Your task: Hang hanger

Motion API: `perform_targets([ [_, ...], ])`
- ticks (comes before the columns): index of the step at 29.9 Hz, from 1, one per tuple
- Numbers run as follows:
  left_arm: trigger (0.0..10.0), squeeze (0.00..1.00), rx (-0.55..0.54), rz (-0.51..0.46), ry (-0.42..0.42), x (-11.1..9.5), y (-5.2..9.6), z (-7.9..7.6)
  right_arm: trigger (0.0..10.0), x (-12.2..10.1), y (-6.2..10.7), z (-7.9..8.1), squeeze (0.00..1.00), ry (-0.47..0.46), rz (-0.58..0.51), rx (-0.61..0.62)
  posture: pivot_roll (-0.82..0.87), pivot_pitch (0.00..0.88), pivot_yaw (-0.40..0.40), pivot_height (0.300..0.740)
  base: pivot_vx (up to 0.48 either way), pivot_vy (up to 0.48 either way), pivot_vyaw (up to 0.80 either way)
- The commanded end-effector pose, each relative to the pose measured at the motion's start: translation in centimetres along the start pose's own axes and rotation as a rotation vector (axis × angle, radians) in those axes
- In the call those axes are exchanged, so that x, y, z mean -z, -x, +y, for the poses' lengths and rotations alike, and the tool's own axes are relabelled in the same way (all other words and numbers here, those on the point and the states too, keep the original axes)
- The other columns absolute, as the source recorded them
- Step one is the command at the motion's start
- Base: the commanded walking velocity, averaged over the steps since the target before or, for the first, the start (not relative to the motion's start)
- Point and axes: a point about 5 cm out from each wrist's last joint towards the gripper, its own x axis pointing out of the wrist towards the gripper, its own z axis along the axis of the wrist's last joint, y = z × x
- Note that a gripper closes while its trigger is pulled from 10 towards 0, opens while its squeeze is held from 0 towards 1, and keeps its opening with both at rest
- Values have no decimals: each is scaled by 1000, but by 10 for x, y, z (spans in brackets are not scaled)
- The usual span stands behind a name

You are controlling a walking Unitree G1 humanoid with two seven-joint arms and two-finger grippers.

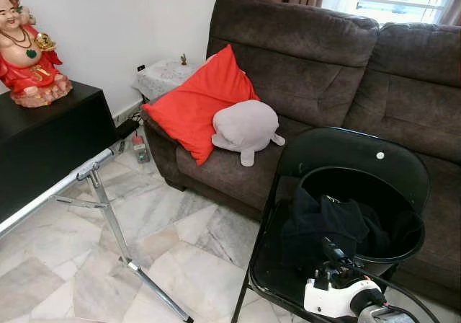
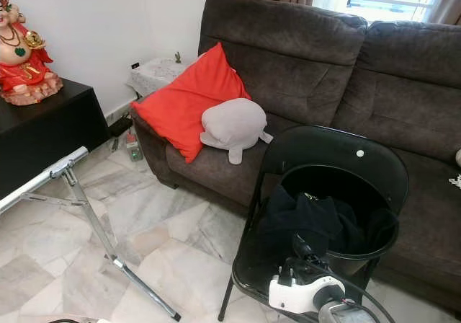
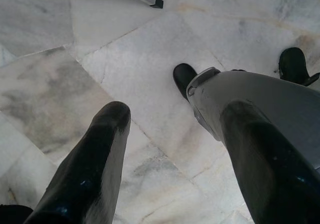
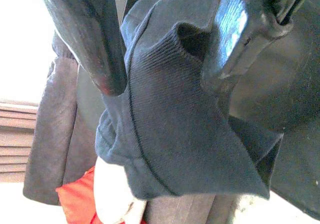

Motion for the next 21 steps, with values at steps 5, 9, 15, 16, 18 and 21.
perform_targets([
  [5, 10000, 0, -1, 13, 0, 4, 1, 0, 10000, 3, -3, -1, 0, 34, -3, 3, -91, 0, 20, 740, 0, 0, 0],
  [9, 10000, 0, -1, 13, 0, 4, 1, 0, 10000, 5, -3, -4, 0, 37, -1, 3, -95, 0, 19, 740, 0, 0, 0],
  [15, 10000, 0, -1, 13, -1, 3, 1, 0, 10000, 11, -1, 0, 0, 49, 22, -20, -95, 0, 19, 740, 0, 0, 0],
  [16, 10000, 0, -1, 12, 0, 3, 1, 0, 10000, 12, -1, 1, 0, 52, 23, -24, -92, 1, 18, 740, 0, 0, 0],
  [18, 10000, 0, -2, 12, 1, 3, 1, 0, 10000, 13, -1, 1, 0, 54, 22, -28, -93, 2, 17, 740, 0, 0, 0],
  [21, 10000, 0, -2, 12, 1, 3, 1, 1, 10000, 13, -1, 1, 0, 55, 20, -37, -93, 4, 17, 740, 0, 0, 0],
])
